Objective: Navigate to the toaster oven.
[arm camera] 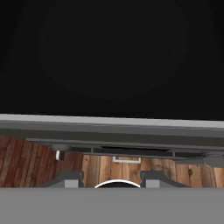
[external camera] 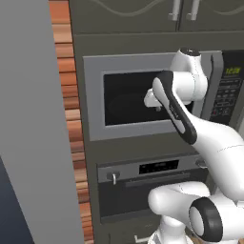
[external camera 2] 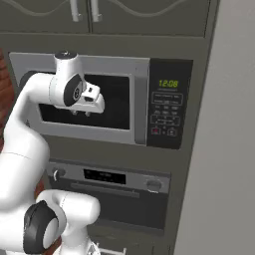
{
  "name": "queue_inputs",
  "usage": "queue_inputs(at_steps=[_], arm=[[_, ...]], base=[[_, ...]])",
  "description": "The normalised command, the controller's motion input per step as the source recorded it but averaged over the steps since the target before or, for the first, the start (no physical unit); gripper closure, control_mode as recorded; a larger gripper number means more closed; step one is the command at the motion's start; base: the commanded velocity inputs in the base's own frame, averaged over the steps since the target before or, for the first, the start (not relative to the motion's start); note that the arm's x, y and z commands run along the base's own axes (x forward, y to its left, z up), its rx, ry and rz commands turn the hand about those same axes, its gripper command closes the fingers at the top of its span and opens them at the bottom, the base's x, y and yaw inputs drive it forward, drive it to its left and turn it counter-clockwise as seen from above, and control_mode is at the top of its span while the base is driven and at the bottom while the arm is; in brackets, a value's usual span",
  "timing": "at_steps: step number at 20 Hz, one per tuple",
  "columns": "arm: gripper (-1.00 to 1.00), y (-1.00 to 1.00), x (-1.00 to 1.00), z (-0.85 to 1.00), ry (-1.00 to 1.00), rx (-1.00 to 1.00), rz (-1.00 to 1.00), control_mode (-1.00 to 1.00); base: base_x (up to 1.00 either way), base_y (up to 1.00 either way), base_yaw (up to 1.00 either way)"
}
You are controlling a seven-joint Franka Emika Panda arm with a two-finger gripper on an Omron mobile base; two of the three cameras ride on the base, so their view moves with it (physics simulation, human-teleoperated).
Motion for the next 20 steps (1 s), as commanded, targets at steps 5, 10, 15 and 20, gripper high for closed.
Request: queue_inputs(at_steps=[5,10,15,20], arm=[[-1.00,0.00,-0.01,0.00,0.00,0.00,0.00,1.00],[-1.00,0.00,0.00,0.00,0.00,0.00,0.00,1.00],[-1.00,0.00,0.00,0.00,0.00,0.00,0.00,1.00],[-1.00,0.00,0.00,0.00,0.00,0.00,0.00,1.00]], base=[[-0.55,-0.14,-0.02],[-1.00,-0.89,-0.06],[-0.55,-1.00,-0.01],[-0.02,-1.00,0.00]])
